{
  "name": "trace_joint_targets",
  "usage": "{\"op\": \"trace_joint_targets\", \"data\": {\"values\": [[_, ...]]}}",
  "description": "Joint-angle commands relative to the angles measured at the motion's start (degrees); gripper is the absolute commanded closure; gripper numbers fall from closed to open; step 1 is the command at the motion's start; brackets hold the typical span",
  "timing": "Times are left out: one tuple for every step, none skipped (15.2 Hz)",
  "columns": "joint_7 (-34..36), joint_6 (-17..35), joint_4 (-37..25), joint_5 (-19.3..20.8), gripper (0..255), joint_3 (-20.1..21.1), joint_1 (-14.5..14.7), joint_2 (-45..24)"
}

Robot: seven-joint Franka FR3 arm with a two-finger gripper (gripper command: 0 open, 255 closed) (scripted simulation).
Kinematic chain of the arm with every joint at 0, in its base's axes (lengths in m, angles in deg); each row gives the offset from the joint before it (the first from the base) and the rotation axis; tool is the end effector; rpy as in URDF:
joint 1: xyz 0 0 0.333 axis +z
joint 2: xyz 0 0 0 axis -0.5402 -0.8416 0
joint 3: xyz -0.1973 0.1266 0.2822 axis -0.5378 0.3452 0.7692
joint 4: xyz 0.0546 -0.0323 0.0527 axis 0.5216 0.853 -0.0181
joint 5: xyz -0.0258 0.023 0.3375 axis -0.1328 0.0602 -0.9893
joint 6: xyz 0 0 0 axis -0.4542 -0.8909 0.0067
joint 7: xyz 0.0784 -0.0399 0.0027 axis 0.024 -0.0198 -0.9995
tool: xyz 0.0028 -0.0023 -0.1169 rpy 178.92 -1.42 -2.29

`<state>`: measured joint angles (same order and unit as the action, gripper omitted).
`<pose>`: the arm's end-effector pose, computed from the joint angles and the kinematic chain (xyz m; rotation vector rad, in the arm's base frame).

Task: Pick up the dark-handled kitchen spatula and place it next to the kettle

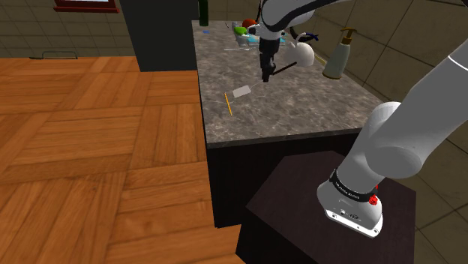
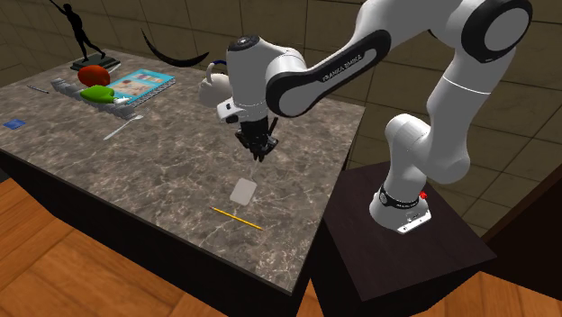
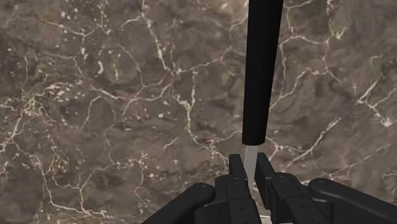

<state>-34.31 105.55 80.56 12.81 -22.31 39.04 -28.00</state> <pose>0.4073 -0.1242 0.5091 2.8333 1.2873 -0.0932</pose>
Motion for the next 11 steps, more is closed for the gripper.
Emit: {"op": "trace_joint_targets", "data": {"values": [[0.1,-1.7,-1.2,0.0,255,0.2,0.1,0.4],[0.1,-2.4,-1.8,0.0,255,0.2,0.1,0.7],[0.1,-3.2,-2.3,0.1,255,0.3,0.1,0.9],[0.0,-4.0,-2.9,0.1,255,0.4,0.1,1.1],[0.0,-4.8,-3.5,0.1,255,0.4,0.1,1.3],[0.0,-5.6,-4.1,0.1,255,0.5,0.1,1.5],[0.0,-6.4,-4.7,0.1,255,0.6,0.1,1.6],[0.0,-7.1,-5.4,0.1,255,0.6,0.2,1.8],[0.0,-7.9,-6.0,0.1,255,0.7,0.2,1.9],[0.0,-8.7,-6.7,0.1,255,0.7,0.2,2.1],[-0.1,-9.5,-7.3,0.0,255,0.8,0.2,2.2]]}}
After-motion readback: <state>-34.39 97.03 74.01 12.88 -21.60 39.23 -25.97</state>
